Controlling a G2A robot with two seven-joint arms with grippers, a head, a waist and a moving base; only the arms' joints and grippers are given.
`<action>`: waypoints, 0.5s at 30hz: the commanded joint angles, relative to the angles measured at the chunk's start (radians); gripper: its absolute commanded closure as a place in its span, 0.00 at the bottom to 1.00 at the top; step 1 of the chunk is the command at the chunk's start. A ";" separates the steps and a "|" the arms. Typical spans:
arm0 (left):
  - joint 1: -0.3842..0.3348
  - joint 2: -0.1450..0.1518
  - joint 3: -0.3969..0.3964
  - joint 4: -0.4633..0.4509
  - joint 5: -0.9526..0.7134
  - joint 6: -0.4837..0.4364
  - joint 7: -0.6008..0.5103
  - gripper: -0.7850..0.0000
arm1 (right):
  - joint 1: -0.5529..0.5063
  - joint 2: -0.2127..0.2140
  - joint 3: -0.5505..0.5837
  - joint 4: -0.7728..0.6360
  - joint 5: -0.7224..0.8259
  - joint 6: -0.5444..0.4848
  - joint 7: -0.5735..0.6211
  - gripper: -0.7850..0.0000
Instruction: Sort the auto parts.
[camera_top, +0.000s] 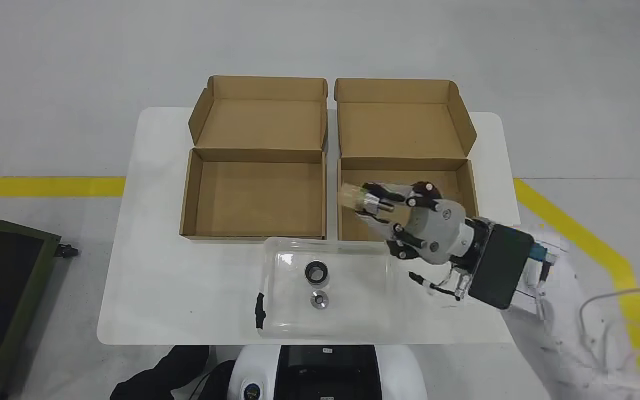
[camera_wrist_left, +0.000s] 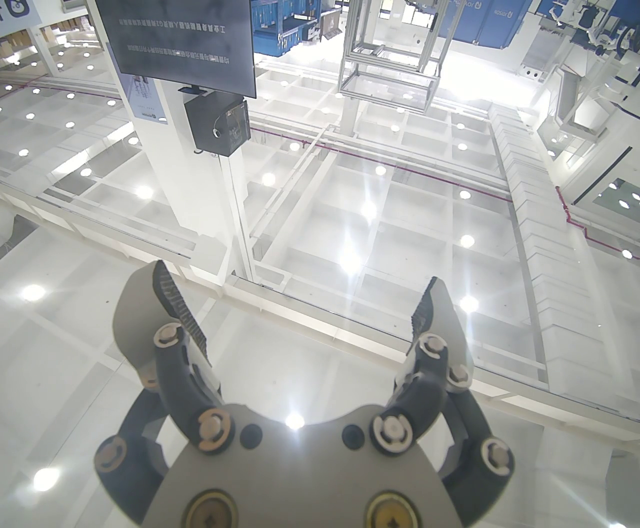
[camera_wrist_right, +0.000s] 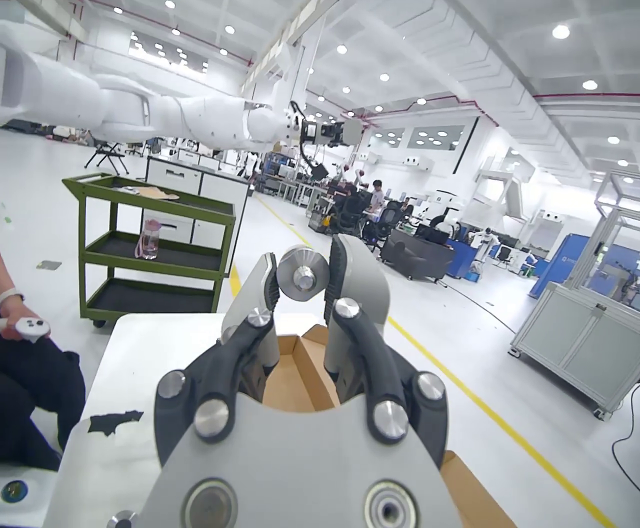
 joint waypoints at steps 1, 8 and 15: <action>0.000 0.000 0.000 0.000 0.000 0.000 0.000 0.00 | -0.007 0.002 -0.002 0.007 -0.029 -0.015 0.011 1.00; 0.000 0.000 0.000 0.000 0.000 0.000 0.000 0.00 | -0.042 0.009 0.006 0.042 -0.111 -0.059 0.055 1.00; 0.000 0.000 0.000 0.000 0.000 0.000 0.000 0.00 | -0.091 0.019 0.041 0.097 -0.113 -0.051 0.227 1.00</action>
